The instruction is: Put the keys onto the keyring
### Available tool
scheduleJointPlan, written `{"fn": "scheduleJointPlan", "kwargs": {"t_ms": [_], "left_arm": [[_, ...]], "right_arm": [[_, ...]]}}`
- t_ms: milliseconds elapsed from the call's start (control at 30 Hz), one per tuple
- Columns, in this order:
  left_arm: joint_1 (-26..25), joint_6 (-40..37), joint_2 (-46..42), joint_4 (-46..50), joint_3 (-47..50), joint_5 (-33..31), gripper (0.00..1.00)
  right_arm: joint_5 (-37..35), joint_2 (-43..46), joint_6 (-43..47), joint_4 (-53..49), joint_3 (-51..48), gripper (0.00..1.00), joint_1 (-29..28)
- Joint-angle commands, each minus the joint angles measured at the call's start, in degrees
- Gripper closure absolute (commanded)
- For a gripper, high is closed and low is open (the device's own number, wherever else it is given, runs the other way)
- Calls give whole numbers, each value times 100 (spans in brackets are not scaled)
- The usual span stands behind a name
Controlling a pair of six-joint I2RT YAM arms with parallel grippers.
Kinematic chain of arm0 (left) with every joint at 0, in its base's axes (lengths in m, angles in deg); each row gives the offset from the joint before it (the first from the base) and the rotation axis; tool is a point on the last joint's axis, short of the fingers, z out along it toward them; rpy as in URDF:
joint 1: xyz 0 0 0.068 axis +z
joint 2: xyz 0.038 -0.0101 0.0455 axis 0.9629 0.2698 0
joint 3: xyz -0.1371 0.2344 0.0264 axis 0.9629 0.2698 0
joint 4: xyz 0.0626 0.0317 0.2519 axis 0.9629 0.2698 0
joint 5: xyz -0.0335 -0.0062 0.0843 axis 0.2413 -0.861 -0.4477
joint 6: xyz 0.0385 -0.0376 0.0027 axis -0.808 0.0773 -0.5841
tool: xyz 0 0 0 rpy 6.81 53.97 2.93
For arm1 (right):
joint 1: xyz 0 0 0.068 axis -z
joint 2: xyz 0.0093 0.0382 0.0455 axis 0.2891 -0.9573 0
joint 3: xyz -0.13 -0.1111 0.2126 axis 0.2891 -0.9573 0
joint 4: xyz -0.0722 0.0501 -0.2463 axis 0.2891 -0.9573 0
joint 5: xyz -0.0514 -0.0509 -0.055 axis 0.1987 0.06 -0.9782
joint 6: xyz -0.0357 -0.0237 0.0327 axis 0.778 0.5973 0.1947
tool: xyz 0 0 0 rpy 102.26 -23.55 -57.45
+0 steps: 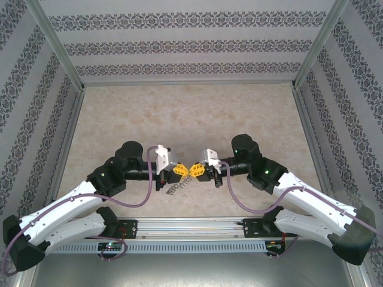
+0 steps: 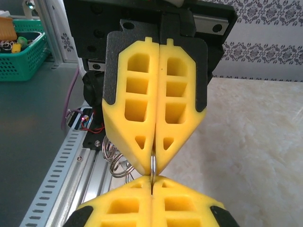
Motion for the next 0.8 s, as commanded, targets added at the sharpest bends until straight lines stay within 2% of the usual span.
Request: {"fn": "scheduleJointPlan", "kwargs": {"t_ms": [0,67,133,367,767], "left_arm": [[-320,-844,-276,499,-184,-508,100],[-508,-1268,-397,683,-195,-831,100],[-686,-1553,-458,953,-273,-1066,100],[-1195,-2071,-489,1453,-455,-1792,100],[-1265,-2136,-341,1570,-572,-1940,100]], "right_arm": [[-614,216,217,192,71,83,-208],[-927,341,189,245,-102,73,-255],[-1107,479,150,290,-259,72,-263],[-1136,645,105,288,-426,78,-308],[-1053,728,52,123,-488,79,-689]]}}
